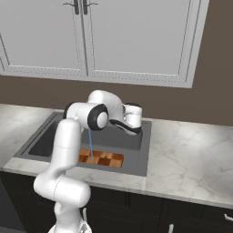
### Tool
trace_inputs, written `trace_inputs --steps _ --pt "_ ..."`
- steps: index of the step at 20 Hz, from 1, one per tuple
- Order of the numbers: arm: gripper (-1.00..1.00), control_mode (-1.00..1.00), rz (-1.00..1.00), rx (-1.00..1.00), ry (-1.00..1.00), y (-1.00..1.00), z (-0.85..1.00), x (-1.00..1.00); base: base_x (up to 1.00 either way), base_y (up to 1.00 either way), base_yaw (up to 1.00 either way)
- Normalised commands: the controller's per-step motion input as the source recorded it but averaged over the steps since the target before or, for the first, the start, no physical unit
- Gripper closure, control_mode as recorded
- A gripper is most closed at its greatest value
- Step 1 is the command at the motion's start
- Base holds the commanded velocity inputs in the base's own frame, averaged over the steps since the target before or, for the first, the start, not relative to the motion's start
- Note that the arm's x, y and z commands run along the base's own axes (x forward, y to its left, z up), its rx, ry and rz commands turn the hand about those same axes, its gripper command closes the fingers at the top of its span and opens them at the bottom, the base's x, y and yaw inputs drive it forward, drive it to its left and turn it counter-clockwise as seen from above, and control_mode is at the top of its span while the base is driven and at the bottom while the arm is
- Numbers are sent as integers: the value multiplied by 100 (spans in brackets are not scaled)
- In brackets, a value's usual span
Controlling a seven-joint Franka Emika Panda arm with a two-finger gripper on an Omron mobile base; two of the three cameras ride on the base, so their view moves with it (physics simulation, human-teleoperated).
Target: Turn on the sink faucet with hot water and rinse the cutting board for ten seconds, then turn off the faucet. Push the cutting board to reach the water if necessary.
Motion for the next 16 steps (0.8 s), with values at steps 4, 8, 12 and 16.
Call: trace_inputs --steps 4,8,12,16 --pt "-100 -100 2 0 0 -4 0 2 0 0 0" --pt "-100 -100 0 0 0 -7 0 2 0 0 0" --pt "-100 -100 2 0 0 -20 0 0 0 0 0" --pt "-100 -100 0 2 0 -16 0 0 0 0 0"
